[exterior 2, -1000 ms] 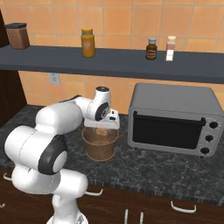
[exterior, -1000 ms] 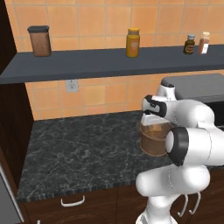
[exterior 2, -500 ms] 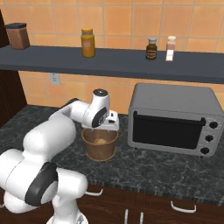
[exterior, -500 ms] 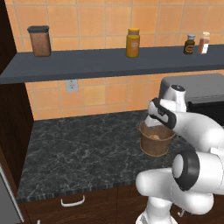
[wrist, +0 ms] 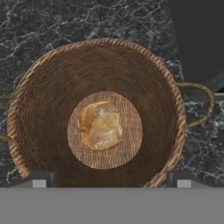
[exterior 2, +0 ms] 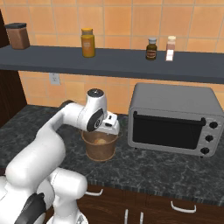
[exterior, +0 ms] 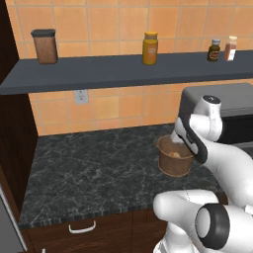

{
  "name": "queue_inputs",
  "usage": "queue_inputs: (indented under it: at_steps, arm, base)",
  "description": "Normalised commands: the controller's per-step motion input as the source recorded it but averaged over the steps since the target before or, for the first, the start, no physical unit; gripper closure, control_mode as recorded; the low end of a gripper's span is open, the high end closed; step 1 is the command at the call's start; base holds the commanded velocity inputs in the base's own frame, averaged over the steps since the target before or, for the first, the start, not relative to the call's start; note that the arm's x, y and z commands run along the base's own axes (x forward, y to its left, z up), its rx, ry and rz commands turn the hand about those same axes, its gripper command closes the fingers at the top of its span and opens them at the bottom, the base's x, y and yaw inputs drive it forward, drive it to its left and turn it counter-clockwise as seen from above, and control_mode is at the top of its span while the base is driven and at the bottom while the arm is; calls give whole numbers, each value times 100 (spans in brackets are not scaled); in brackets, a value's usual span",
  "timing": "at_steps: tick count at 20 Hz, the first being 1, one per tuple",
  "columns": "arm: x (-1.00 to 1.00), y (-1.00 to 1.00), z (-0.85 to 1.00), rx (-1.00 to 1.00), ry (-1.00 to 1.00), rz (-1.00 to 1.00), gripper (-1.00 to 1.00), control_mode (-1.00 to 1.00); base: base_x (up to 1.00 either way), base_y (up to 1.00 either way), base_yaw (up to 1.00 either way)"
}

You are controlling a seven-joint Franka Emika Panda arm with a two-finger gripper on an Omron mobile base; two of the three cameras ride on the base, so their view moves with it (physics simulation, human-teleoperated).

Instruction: Open the cabinet, pick up the bread from the cabinet and place it in the basket. Then move the basket to the dining counter.

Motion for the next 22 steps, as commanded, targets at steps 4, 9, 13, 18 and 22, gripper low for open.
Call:
queue_inputs:
  at_steps: [4,9,13,18,22]
  arm:
    - [-25,-25,13,3,0,-34,-100,-100]
    - [-21,-36,1,11,0,-35,-100,-100]
    - [-21,-17,0,14,0,-28,-100,-100]
    - [-5,-3,-4,14,-1,-13,-100,-100]
    - [23,0,-29,4,-2,-3,-100,-100]
  base:
    - [0,0,0]
    - [0,0,0]
    - [0,0,0]
    - [0,0,0]
    - [0,0,0]
